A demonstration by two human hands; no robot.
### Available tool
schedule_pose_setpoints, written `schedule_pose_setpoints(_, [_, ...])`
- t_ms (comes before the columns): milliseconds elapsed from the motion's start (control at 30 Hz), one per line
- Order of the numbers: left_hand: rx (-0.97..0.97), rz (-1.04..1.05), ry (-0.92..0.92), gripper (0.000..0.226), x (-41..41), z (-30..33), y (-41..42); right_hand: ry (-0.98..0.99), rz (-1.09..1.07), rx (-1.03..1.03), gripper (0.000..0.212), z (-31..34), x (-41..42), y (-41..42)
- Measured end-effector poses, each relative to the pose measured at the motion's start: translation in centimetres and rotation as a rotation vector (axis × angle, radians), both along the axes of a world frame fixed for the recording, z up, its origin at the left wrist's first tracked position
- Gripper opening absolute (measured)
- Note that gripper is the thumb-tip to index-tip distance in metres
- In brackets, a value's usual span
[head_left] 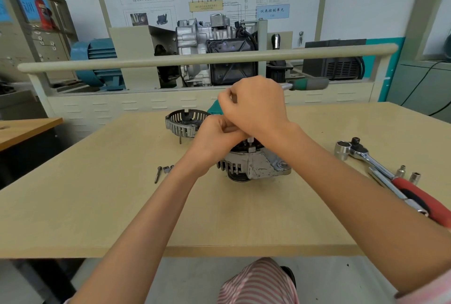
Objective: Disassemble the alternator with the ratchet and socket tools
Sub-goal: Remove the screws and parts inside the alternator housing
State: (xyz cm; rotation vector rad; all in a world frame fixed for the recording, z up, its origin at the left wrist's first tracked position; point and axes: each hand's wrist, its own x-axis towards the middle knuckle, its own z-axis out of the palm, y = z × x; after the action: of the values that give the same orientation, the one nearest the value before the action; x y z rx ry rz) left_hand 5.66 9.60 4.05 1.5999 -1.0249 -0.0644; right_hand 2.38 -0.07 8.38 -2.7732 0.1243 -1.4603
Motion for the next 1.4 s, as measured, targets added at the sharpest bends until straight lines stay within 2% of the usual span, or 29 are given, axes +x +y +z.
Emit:
schedule_pose_setpoints(100, [0.019, -0.045, 0.015, 0.017, 0.1, 0.3, 0.2, -0.041, 0.298, 0.227, 0.050, 0.1, -0.1, -0.7])
schedule_pose_setpoints(200, [-0.001, -0.011, 0.012, 0.014, 0.3, 0.1, 0.0, -0.072, 0.420, 0.316, 0.053, 0.0, -0.2, -1.2])
schedule_pose_setpoints(267, [-0.028, 0.012, 0.003, 0.015, 0.3, 0.0, -0.2, -0.054, 0.308, 0.218, 0.048, 0.0, -0.4, -1.0])
schedule_pose_setpoints(367, [-0.044, 0.056, -0.016, 0.021, 0.4, -0.3, -0.5, 0.006, -0.085, -0.055, 0.039, -0.3, -0.4, -0.4])
schedule_pose_setpoints(433, [-0.048, 0.076, -0.019, 0.025, 0.4, -0.4, -0.6, 0.022, -0.202, -0.101, 0.036, -0.3, -0.3, 0.0])
schedule_pose_setpoints(533, [-0.046, 0.073, -0.002, 0.027, 0.3, -0.4, -0.5, 0.020, -0.158, -0.059, 0.038, -0.2, -0.2, -0.1])
schedule_pose_setpoints(700, [-0.021, 0.031, 0.018, 0.018, 0.2, -0.2, -0.4, -0.022, 0.228, 0.202, 0.047, 0.2, -0.2, -0.7])
schedule_pose_setpoints(800, [-0.037, 0.040, 0.029, 0.019, 0.2, -0.1, -0.4, -0.030, 0.304, 0.229, 0.048, 0.1, -0.2, -0.5])
schedule_pose_setpoints(867, [-0.050, 0.063, 0.024, 0.031, 0.0, -0.1, -0.4, -0.018, 0.198, 0.144, 0.045, 0.0, -0.3, -0.2])
schedule_pose_setpoints(967, [-0.039, 0.118, 0.012, 0.051, -0.2, -0.3, -0.7, 0.020, -0.106, -0.041, 0.034, -0.3, -0.3, 0.2])
schedule_pose_setpoints(1067, [-0.026, 0.127, 0.003, 0.032, 0.1, -0.3, -0.6, 0.032, -0.183, -0.072, 0.032, -0.2, -0.3, 0.6])
schedule_pose_setpoints(1167, [-0.015, 0.072, 0.016, 0.032, 0.1, -0.1, -0.3, 0.005, -0.081, -0.026, 0.036, -0.2, -0.2, 0.5])
schedule_pose_setpoints(1233, [0.005, 0.021, 0.015, 0.034, 0.0, 0.0, -0.1, -0.020, 0.079, 0.078, 0.042, -0.1, -0.4, 0.0])
schedule_pose_setpoints(1333, [0.013, -0.014, 0.025, 0.025, -0.1, 0.2, -0.1, -0.023, 0.305, 0.203, 0.046, 0.2, -0.6, -0.5])
schedule_pose_setpoints(1400, [-0.017, -0.003, 0.036, 0.026, -0.2, 0.1, -0.2, -0.016, 0.315, 0.188, 0.045, 0.1, -0.6, -0.5])
